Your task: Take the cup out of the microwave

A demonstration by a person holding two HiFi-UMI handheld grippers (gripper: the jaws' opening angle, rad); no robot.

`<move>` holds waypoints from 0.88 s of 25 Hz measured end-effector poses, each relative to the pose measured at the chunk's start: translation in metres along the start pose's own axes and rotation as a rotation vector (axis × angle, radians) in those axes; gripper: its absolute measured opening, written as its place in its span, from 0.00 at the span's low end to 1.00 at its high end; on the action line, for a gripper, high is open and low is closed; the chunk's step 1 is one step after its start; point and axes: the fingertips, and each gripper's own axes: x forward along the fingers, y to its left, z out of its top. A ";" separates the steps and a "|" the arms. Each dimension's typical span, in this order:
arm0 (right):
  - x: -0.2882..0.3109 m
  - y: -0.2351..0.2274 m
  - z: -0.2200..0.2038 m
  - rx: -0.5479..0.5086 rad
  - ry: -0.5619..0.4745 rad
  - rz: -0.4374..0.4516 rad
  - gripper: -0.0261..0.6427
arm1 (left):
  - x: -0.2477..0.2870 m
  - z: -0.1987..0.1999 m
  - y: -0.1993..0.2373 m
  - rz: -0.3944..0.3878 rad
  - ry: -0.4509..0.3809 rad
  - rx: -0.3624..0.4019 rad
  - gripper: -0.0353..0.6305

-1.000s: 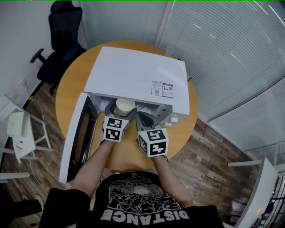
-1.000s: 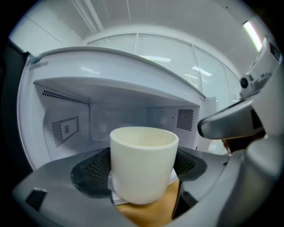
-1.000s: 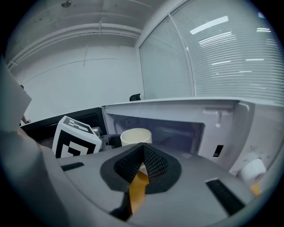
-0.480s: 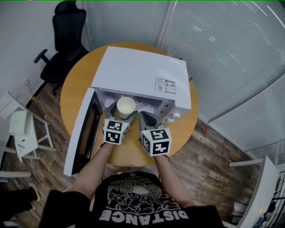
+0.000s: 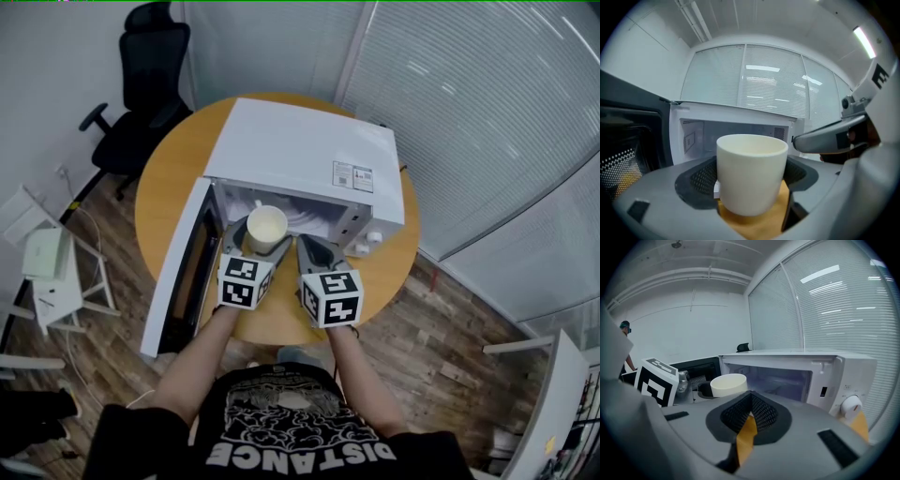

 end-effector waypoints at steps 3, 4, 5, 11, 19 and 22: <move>-0.005 0.003 -0.002 -0.010 0.003 -0.005 0.06 | -0.011 0.002 -0.001 0.003 -0.005 -0.001 0.70; -0.007 0.004 -0.002 -0.012 0.002 -0.007 0.06 | -0.015 0.002 -0.002 0.004 -0.005 -0.002 0.70; -0.008 0.005 -0.003 -0.013 0.000 -0.009 0.06 | -0.018 0.002 -0.002 0.006 -0.003 0.000 0.70; -0.020 0.012 -0.006 -0.019 -0.013 -0.019 0.06 | -0.039 -0.007 -0.008 0.008 0.008 -0.001 0.70; -0.037 0.030 -0.012 -0.029 -0.024 -0.017 0.06 | -0.069 -0.005 -0.013 0.005 -0.004 0.002 0.70; -0.042 0.037 -0.013 -0.031 -0.030 -0.014 0.06 | -0.080 -0.002 -0.013 0.005 -0.011 0.006 0.70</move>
